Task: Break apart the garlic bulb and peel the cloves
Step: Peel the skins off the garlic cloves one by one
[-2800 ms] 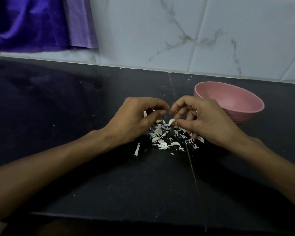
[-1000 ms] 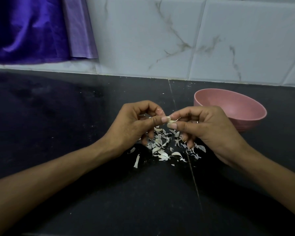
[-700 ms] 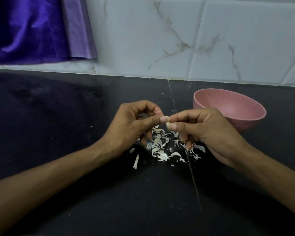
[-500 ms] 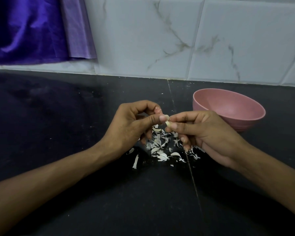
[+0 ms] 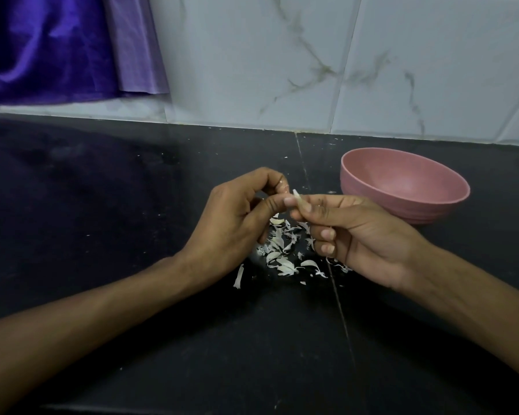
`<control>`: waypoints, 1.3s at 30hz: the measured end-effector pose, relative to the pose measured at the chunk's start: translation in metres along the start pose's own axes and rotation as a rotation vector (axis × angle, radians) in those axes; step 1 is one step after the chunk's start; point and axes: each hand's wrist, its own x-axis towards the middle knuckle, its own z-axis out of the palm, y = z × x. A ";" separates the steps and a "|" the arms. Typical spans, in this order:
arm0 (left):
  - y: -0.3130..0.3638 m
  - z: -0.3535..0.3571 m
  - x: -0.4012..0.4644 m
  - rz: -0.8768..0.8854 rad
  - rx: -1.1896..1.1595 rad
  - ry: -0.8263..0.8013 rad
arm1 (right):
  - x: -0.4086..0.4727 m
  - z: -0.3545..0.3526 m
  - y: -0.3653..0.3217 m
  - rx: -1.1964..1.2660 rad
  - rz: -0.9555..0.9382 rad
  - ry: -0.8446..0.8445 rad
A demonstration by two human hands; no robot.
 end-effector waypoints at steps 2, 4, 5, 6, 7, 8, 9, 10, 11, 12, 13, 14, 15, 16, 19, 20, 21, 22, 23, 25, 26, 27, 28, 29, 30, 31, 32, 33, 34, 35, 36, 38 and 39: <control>0.000 0.000 -0.001 0.011 0.012 -0.014 | 0.000 -0.003 -0.001 0.009 -0.014 0.016; -0.001 0.000 -0.002 -0.003 0.015 -0.006 | 0.001 -0.006 -0.002 0.001 -0.032 0.051; -0.003 -0.001 -0.001 -0.024 0.014 0.007 | 0.002 -0.007 -0.002 -0.015 -0.044 0.069; -0.005 -0.001 0.000 -0.048 0.010 0.023 | 0.003 -0.008 -0.002 -0.036 -0.059 0.084; -0.006 -0.002 0.001 -0.072 -0.001 0.034 | 0.003 -0.009 -0.001 -0.057 -0.072 0.097; -0.007 -0.002 0.002 -0.092 -0.020 0.040 | 0.004 -0.009 -0.001 -0.072 -0.085 0.108; -0.008 -0.003 0.003 -0.106 -0.047 0.042 | 0.004 -0.009 0.000 -0.082 -0.096 0.118; -0.007 -0.003 0.004 -0.115 -0.072 0.041 | 0.003 -0.009 0.000 -0.091 -0.108 0.129; -0.007 -0.004 0.005 -0.118 -0.081 0.039 | 0.003 -0.010 0.000 -0.105 -0.122 0.140; -0.007 -0.004 0.005 -0.117 -0.075 0.039 | 0.003 -0.010 0.000 -0.124 -0.140 0.147; -0.007 -0.005 0.005 -0.116 -0.063 0.040 | 0.003 -0.010 0.000 -0.145 -0.159 0.150; -0.007 -0.006 0.005 -0.122 -0.057 0.043 | 0.003 -0.010 0.000 -0.163 -0.177 0.154; -0.006 -0.006 0.005 -0.129 -0.061 0.049 | 0.003 -0.010 0.000 -0.179 -0.193 0.159; -0.006 -0.007 0.005 -0.135 -0.073 0.052 | 0.002 -0.010 0.000 -0.193 -0.207 0.166; -0.003 -0.009 0.007 -0.143 -0.104 0.033 | 0.001 -0.010 -0.001 -0.241 -0.242 0.182; -0.002 -0.009 0.008 -0.143 -0.105 0.020 | 0.001 -0.010 0.000 -0.252 -0.249 0.180; -0.002 -0.010 0.008 -0.140 -0.107 0.005 | 0.001 -0.010 0.000 -0.261 -0.255 0.175; -0.001 -0.010 0.008 -0.139 -0.114 -0.009 | 0.001 -0.010 0.000 -0.271 -0.259 0.170; -0.001 -0.011 0.008 -0.141 -0.123 -0.017 | 0.000 -0.010 0.000 -0.283 -0.263 0.166; -0.001 -0.010 0.008 -0.159 -0.129 -0.020 | 0.000 -0.009 0.000 -0.317 -0.277 0.163; -0.001 -0.009 0.008 -0.172 -0.128 -0.020 | -0.001 -0.008 0.000 -0.339 -0.291 0.163; -0.001 -0.008 0.008 -0.185 -0.125 -0.022 | -0.001 -0.007 0.000 -0.366 -0.311 0.165; -0.001 -0.008 0.008 -0.194 -0.122 -0.026 | -0.001 -0.006 0.001 -0.392 -0.332 0.167; -0.001 -0.009 0.008 -0.197 -0.114 -0.032 | -0.001 -0.005 0.001 -0.411 -0.351 0.168; 0.000 -0.010 0.008 -0.192 -0.101 -0.039 | -0.001 -0.005 0.002 -0.422 -0.365 0.169; 0.000 -0.010 0.008 -0.181 -0.087 -0.044 | 0.000 -0.005 0.002 -0.424 -0.373 0.169; 0.000 -0.011 0.008 -0.169 -0.076 -0.048 | 0.000 -0.005 0.002 -0.422 -0.377 0.166; 0.001 -0.011 0.008 -0.159 -0.070 -0.049 | 0.000 -0.006 0.002 -0.418 -0.377 0.165; 0.001 -0.011 0.008 -0.154 -0.069 -0.046 | 0.000 -0.006 0.002 -0.415 -0.376 0.163; 0.001 -0.011 0.008 -0.153 -0.073 -0.045 | 0.000 -0.006 0.002 -0.413 -0.375 0.160; 0.001 -0.011 0.008 -0.154 -0.077 -0.044 | 0.000 -0.007 0.001 -0.413 -0.373 0.159; 0.001 -0.010 0.008 -0.156 -0.081 -0.044 | 0.000 -0.007 0.002 -0.410 -0.370 0.158; 0.001 -0.010 0.008 -0.157 -0.084 -0.043 | 0.000 -0.007 0.002 -0.409 -0.371 0.157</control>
